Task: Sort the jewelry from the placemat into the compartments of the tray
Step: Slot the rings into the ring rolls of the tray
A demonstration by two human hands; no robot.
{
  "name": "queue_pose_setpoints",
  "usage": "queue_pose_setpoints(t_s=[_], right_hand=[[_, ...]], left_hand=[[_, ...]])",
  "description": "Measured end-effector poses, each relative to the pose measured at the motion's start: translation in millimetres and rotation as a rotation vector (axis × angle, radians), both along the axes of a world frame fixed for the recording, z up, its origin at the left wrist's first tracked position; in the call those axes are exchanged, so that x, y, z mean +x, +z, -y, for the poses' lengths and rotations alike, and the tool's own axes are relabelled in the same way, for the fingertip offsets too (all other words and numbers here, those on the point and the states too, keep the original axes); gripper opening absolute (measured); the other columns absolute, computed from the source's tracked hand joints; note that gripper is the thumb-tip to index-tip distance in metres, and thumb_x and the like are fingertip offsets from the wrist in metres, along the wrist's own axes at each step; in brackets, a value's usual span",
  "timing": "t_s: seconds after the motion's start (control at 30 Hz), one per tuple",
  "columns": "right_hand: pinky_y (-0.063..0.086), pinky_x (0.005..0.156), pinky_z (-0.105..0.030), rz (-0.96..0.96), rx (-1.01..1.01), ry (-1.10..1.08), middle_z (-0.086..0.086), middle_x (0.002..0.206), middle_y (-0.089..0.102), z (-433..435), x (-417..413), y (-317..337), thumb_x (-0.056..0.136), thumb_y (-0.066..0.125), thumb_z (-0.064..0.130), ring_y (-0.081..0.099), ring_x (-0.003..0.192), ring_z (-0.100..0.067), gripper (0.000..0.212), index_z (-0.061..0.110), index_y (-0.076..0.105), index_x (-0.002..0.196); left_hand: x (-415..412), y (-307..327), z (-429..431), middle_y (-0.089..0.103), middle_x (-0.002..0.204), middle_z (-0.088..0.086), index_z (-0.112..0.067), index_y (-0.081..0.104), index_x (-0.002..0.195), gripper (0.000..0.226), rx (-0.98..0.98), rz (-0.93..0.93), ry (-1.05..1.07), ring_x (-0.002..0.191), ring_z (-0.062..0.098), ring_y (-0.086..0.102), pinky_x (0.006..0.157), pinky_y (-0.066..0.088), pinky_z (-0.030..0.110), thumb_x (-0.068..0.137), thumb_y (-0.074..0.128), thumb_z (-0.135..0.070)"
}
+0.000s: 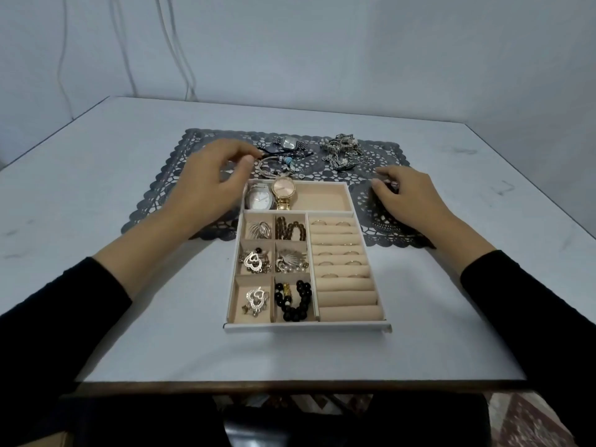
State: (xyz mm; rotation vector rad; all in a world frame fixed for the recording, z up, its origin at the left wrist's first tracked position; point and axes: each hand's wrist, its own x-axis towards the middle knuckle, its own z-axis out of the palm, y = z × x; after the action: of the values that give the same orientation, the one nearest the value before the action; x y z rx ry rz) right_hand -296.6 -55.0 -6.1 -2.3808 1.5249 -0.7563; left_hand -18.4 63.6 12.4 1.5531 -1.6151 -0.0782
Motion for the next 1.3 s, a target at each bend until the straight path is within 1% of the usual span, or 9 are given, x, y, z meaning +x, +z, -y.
queue_pose_setpoints(t_s=[0.2, 0.33, 0.43, 0.6, 0.77, 0.93, 1.0, 1.1, 1.3], right_hand=[[0.037, 0.101, -0.031, -0.028, -0.018, -0.024, -0.011, 0.128, 0.061, 28, 14, -2, 0.096, 0.051, 0.028, 0.053, 0.120, -0.025, 0.038, 0.008, 0.058, 0.128], [0.039, 0.096, -0.031, -0.024, -0.033, -0.051, -0.015, 0.121, 0.064, 44, 23, -3, 0.097, 0.050, 0.023, 0.055, 0.114, -0.028, 0.033, 0.003, 0.061, 0.122], [0.038, 0.097, -0.031, -0.013, -0.036, -0.065, -0.015, 0.120, 0.064, 55, 29, -3, 0.097, 0.050, 0.021, 0.054, 0.115, -0.028, 0.032, 0.003, 0.063, 0.120], [0.038, 0.094, -0.033, -0.018, -0.040, -0.107, -0.017, 0.111, 0.064, 77, 32, -8, 0.096, 0.052, 0.021, 0.054, 0.109, -0.030, 0.027, 0.006, 0.068, 0.112], [0.037, 0.091, -0.030, -0.013, -0.011, -0.116, -0.012, 0.108, 0.059, 89, 31, -9, 0.093, 0.058, 0.023, 0.053, 0.106, -0.028, 0.024, 0.011, 0.070, 0.110], [0.039, 0.082, -0.027, 0.017, 0.020, -0.108, -0.008, 0.102, 0.062, 96, 30, -7, 0.088, 0.064, 0.022, 0.056, 0.097, -0.024, 0.009, 0.017, 0.070, 0.093], [0.038, 0.079, -0.026, 0.029, 0.047, -0.092, -0.008, 0.101, 0.063, 99, 29, -4, 0.087, 0.066, 0.020, 0.056, 0.095, -0.023, 0.003, 0.022, 0.065, 0.085], [0.034, 0.075, -0.024, 0.017, 0.109, -0.056, -0.007, 0.097, 0.064, 103, 27, 2, 0.087, 0.067, 0.017, 0.053, 0.088, -0.019, 0.005, 0.019, 0.063, 0.086], [0.036, 0.074, -0.025, 0.061, 0.164, -0.026, -0.006, 0.092, 0.062, 105, 26, 2, 0.088, 0.066, 0.014, 0.054, 0.086, -0.019, 0.006, 0.016, 0.061, 0.089]], left_hand=[[53, -16, 36, 0.055, 0.135, 0.010, -0.012, 0.056, 0.132, 0.036, 0.206, 0.161, 0.169, 0.121, 0.023, 0.051, 0.102, 0.036, 0.034, 0.101, 0.044, -0.026], [76, -19, 55, 0.051, 0.139, 0.013, -0.010, 0.053, 0.135, 0.039, 0.280, 0.212, 0.209, 0.127, 0.030, 0.048, 0.107, 0.036, 0.040, 0.101, 0.043, -0.026], [82, -17, 67, 0.056, 0.135, 0.012, -0.011, 0.060, 0.129, 0.035, 0.284, 0.230, 0.189, 0.123, 0.028, 0.051, 0.103, 0.037, 0.036, 0.100, 0.046, -0.024], [78, -17, 83, 0.066, 0.114, 0.006, -0.015, 0.069, 0.118, 0.028, 0.243, 0.256, 0.100, 0.106, 0.022, 0.057, 0.086, 0.041, 0.030, 0.096, 0.056, -0.027], [74, -16, 95, 0.063, 0.107, 0.001, -0.020, 0.072, 0.111, 0.023, 0.226, 0.253, 0.081, 0.091, 0.011, 0.051, 0.078, 0.035, 0.026, 0.093, 0.064, -0.030], [77, -15, 100, 0.056, 0.089, -0.012, -0.020, 0.075, 0.101, 0.017, 0.236, 0.200, 0.085, 0.083, 0.010, 0.052, 0.073, 0.037, 0.025, 0.088, 0.070, -0.030], [79, -15, 101, 0.056, 0.087, -0.014, -0.020, 0.075, 0.098, 0.015, 0.249, 0.184, 0.085, 0.083, 0.009, 0.052, 0.069, 0.037, 0.021, 0.087, 0.071, -0.030], [79, -15, 103, 0.056, 0.086, -0.015, -0.020, 0.074, 0.096, 0.014, 0.273, 0.180, 0.089, 0.085, 0.010, 0.054, 0.067, 0.034, 0.011, 0.087, 0.071, -0.030], [76, -15, 101, 0.054, 0.085, -0.022, -0.020, 0.070, 0.097, 0.011, 0.247, 0.149, 0.099, 0.076, -0.006, 0.048, 0.063, 0.030, 0.005, 0.088, 0.070, -0.027]])
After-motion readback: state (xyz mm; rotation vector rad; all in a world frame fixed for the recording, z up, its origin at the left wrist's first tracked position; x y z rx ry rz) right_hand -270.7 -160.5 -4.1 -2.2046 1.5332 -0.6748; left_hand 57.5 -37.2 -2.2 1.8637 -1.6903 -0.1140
